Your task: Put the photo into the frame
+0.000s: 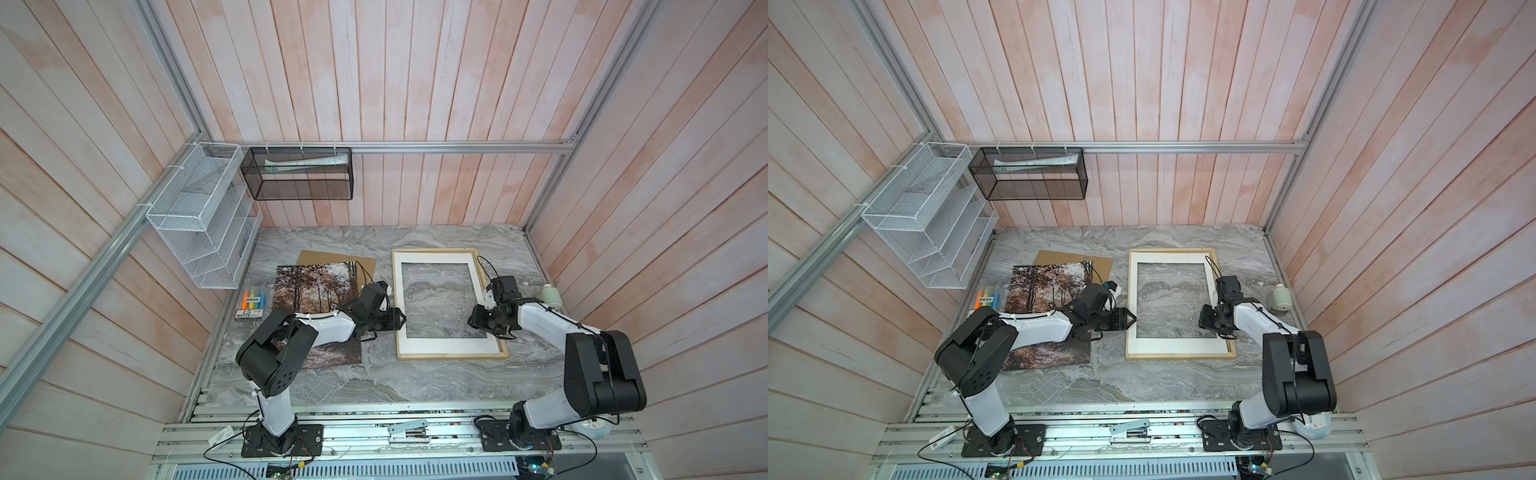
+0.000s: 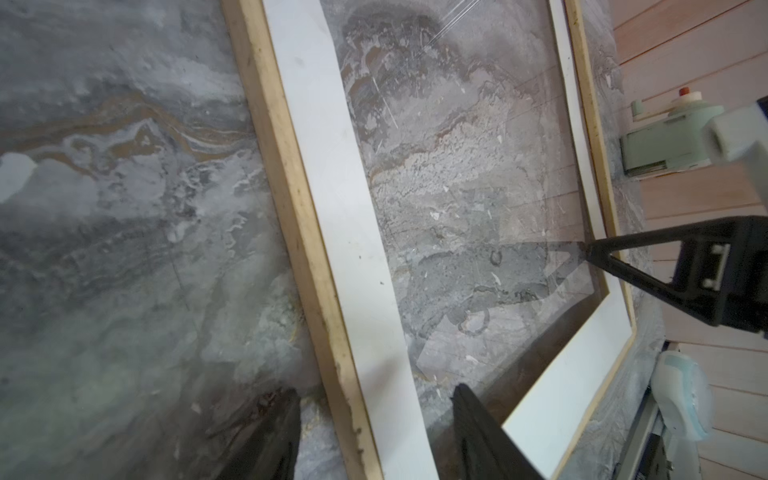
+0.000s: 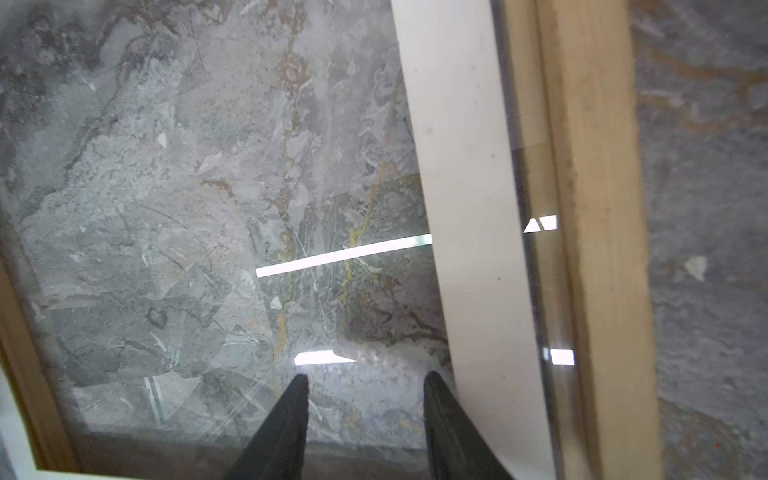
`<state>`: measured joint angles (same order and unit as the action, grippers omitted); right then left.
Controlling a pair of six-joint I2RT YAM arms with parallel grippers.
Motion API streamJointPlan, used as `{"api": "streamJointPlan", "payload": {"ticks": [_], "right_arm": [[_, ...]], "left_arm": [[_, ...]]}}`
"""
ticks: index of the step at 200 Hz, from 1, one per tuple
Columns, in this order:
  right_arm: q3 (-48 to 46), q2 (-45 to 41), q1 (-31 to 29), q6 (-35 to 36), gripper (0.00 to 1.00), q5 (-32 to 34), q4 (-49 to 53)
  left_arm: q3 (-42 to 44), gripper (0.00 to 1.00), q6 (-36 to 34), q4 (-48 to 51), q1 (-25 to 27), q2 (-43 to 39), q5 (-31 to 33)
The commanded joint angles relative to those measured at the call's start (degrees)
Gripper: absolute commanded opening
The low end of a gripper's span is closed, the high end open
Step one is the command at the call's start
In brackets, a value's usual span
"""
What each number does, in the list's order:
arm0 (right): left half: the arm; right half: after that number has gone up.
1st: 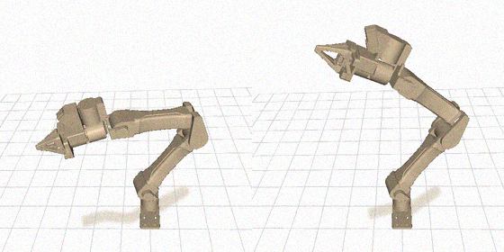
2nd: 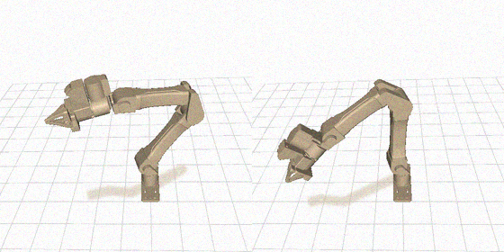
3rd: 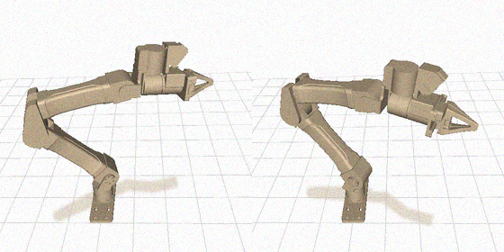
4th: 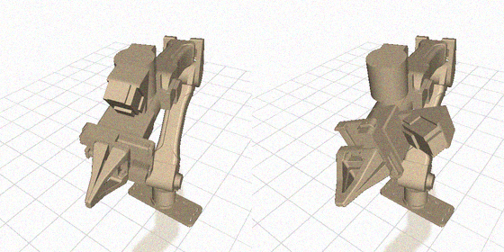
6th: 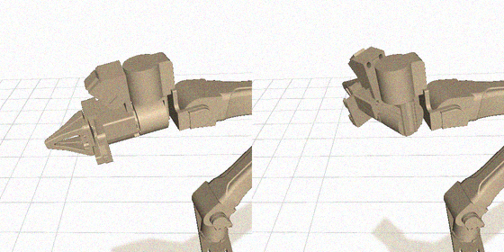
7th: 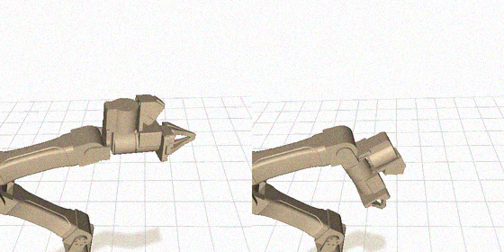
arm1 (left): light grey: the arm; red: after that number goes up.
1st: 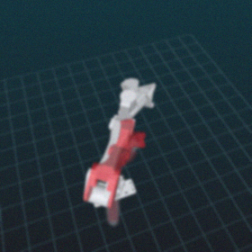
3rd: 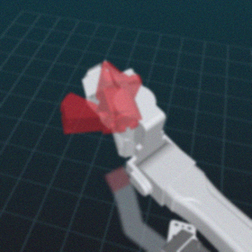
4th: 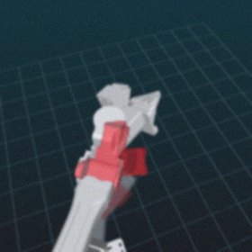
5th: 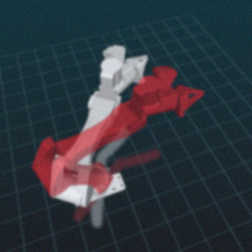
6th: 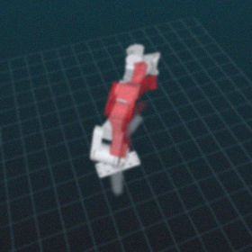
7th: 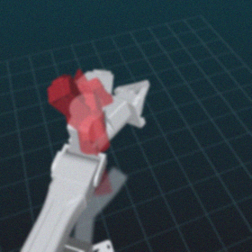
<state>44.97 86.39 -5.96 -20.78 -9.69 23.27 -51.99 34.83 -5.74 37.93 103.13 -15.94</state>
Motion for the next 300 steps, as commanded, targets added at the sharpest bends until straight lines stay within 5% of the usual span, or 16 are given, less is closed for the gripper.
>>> {"api": "streamJointPlan", "payload": {"ticks": [1,152,229,300], "right_arm": [[0.5,1.5,0.2,-0.1,0.47,3.3,1.4],[1.3,1.6,0.4,-0.6,0.47,8.1,2.2],[-1.6,-7.6,0.3,-4.7,0.48,12.2,4.4],[-8.8,-17.6,0.4,-11.7,0.5,8.5,5.0]], "left_arm": [[-1.3,0.6,-1.3,0.7,0.2,0.6,1.2],[-2.1,0.6,-1.8,1.5,0.2,1.1,1.6],[-2.9,0.6,-2.1,2.0,0.2,1.1,2.0],[-2.5,0.61,-2.9,2.6,0.2,0.8,2.9]]}}
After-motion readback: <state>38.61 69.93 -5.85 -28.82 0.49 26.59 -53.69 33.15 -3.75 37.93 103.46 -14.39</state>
